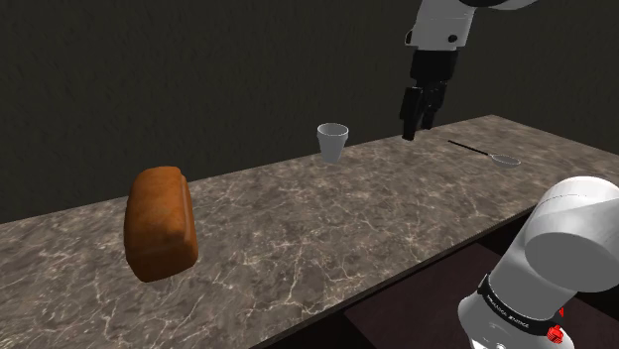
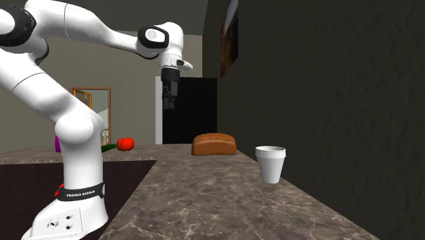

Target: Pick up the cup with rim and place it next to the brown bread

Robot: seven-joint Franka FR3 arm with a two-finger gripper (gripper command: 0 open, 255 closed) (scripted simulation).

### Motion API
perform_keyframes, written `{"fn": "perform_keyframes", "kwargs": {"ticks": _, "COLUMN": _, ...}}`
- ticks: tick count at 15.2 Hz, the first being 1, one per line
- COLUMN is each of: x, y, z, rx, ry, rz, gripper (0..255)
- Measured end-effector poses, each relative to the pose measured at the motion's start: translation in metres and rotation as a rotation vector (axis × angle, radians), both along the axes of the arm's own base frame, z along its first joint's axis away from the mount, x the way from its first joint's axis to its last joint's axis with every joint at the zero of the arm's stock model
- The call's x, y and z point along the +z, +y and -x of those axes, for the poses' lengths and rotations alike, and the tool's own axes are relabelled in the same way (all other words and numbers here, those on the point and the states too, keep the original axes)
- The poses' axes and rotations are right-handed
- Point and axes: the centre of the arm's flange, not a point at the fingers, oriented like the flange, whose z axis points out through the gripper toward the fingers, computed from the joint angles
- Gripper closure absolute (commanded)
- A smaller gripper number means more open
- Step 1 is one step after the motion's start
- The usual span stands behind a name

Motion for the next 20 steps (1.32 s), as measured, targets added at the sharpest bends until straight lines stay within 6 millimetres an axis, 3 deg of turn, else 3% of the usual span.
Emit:
{"fn": "perform_keyframes", "kwargs": {"ticks": 3, "x": -0.004, "y": -0.004, "z": -0.012, "rx": 0.005, "ry": 0.000, "rz": 0.004, "gripper": 0}}
{"fn": "perform_keyframes", "kwargs": {"ticks": 20, "x": -0.084, "y": -0.054, "z": -0.211, "rx": 0.075, "ry": -0.005, "rz": 0.060, "gripper": 0}}
